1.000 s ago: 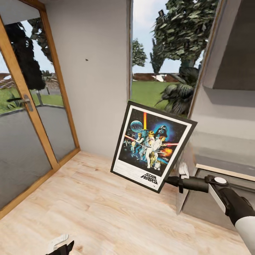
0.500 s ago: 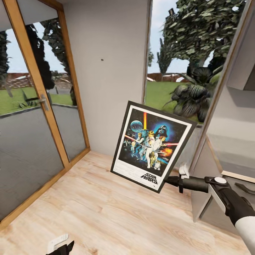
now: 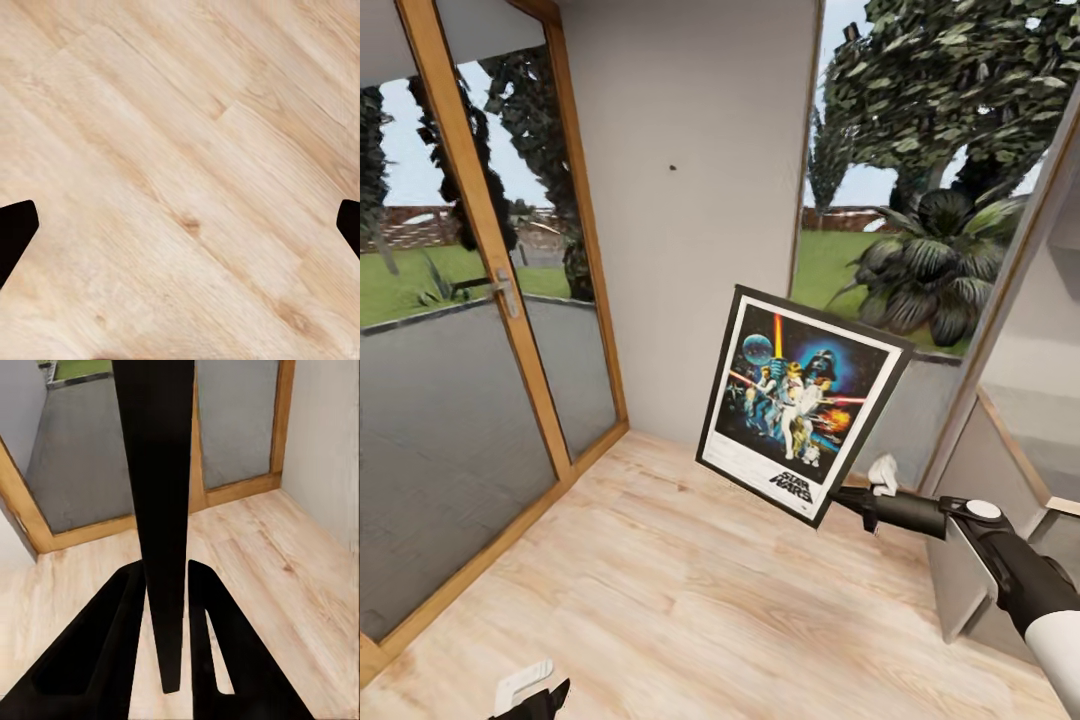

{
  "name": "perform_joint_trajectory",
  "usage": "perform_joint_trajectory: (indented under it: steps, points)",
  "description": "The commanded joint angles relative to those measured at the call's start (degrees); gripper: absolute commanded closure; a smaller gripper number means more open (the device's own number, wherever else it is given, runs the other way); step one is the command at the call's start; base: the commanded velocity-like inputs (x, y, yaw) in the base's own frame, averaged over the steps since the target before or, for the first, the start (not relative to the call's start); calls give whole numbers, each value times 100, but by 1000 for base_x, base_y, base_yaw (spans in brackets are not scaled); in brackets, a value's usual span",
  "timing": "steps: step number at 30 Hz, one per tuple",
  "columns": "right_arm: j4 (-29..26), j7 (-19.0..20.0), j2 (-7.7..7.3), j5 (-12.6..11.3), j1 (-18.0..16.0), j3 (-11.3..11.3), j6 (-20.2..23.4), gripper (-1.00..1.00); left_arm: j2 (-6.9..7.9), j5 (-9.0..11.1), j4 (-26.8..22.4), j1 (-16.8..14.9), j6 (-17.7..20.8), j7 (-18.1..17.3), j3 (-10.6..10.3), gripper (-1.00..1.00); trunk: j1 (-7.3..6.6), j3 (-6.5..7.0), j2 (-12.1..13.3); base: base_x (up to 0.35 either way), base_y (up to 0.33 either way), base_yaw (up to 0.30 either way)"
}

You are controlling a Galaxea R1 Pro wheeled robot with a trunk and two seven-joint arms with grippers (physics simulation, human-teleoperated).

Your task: Pick up the poster from the kitchen countertop and hang it on one of the wall nails in the kitchen.

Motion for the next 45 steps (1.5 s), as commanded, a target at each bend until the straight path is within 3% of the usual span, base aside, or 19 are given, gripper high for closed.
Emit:
perform_joint_trajectory:
  steps: [1, 12, 18, 25, 45]
  points:
    - [-4, -89, -6, -67, -7, 23, 58, 100, 2, 11, 9, -6, -4, -49, 45, -100, 5, -13, -13, 140, 338, 0]
    - [79, -249, -7, -54, -1, 30, 79, 100, 15, 17, 9, -6, 4, -502, 45, -100, 5, -13, -13, 141, 338, 0]
    - [160, -219, -45, -53, -6, 25, 89, 100, 14, 12, 9, -6, 4, -517, 45, -100, 5, -13, -13, 141, 338, 0]
    - [-146, -210, -67, -46, -3, 34, 108, 100, 10, 10, 9, -6, 7, -518, 40, -100, 5, -13, -13, 141, 338, 0]
    - [-415, -217, -41, -87, 2, 60, 125, 100, 18, 2, -6, -6, 12, -526, 27, -100, 5, -13, -13, 141, 338, 0]
